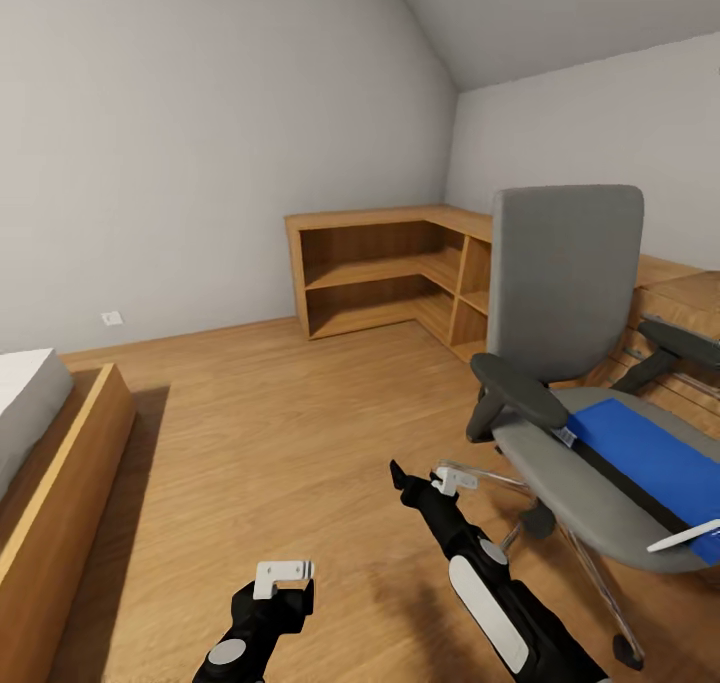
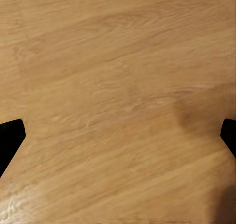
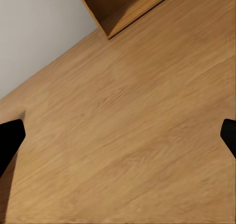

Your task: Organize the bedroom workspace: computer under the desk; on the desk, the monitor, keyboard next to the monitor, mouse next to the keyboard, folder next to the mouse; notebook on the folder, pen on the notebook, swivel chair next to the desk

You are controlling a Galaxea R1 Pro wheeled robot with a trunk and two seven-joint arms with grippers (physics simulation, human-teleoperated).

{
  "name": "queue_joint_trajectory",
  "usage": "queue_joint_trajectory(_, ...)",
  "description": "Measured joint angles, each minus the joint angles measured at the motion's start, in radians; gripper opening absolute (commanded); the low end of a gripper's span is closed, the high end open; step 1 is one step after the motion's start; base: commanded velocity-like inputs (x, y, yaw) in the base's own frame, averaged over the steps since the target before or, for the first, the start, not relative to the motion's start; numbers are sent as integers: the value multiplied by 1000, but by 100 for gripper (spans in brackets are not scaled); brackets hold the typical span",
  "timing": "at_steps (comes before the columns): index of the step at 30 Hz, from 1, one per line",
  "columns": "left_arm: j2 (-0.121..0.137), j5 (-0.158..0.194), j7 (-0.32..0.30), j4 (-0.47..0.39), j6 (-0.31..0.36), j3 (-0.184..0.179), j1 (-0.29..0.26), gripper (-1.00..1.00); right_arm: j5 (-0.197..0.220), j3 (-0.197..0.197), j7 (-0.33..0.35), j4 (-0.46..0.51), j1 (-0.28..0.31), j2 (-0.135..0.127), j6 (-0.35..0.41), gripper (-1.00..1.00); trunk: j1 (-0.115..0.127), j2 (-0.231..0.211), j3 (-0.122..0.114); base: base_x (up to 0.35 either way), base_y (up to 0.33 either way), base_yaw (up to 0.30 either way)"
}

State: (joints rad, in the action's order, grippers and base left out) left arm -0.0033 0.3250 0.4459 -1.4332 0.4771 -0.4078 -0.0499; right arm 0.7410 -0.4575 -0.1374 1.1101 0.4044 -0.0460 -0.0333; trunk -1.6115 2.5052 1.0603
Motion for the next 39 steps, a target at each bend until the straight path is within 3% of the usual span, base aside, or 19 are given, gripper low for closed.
queue_joint_trajectory(10,0,0,-1,37,-1,3,0,100,-3,2,-19,-122,2,22,0,100,0,0,0,-270,44,0)
queue_joint_trajectory(17,3,2,-3,44,-33,26,0,100,-12,3,-159,-171,4,27,0,100,1,0,-8,-31,2,0)
queue_joint_trajectory(21,4,5,-2,74,-77,69,0,100,-51,4,-199,-178,2,17,-2,100,3,-1,-23,-5,0,0)
queue_joint_trajectory(23,5,7,-3,140,-112,102,0,100,-105,4,-212,-192,-14,5,-5,100,4,-2,-31,-1,0,0)
queue_joint_trajectory(25,5,8,-1,181,-122,114,0,100,-131,5,-216,-197,-39,0,-6,100,5,-2,-39,0,0,0)
queue_joint_trajectory(32,6,9,0,237,-133,169,0,100,-159,4,-219,-202,-124,-5,-8,100,8,-4,-66,0,0,0)
queue_joint_trajectory(39,6,9,0,298,-159,186,0,100,-207,4,-218,-205,-196,-6,-8,100,11,-6,-93,0,0,0)
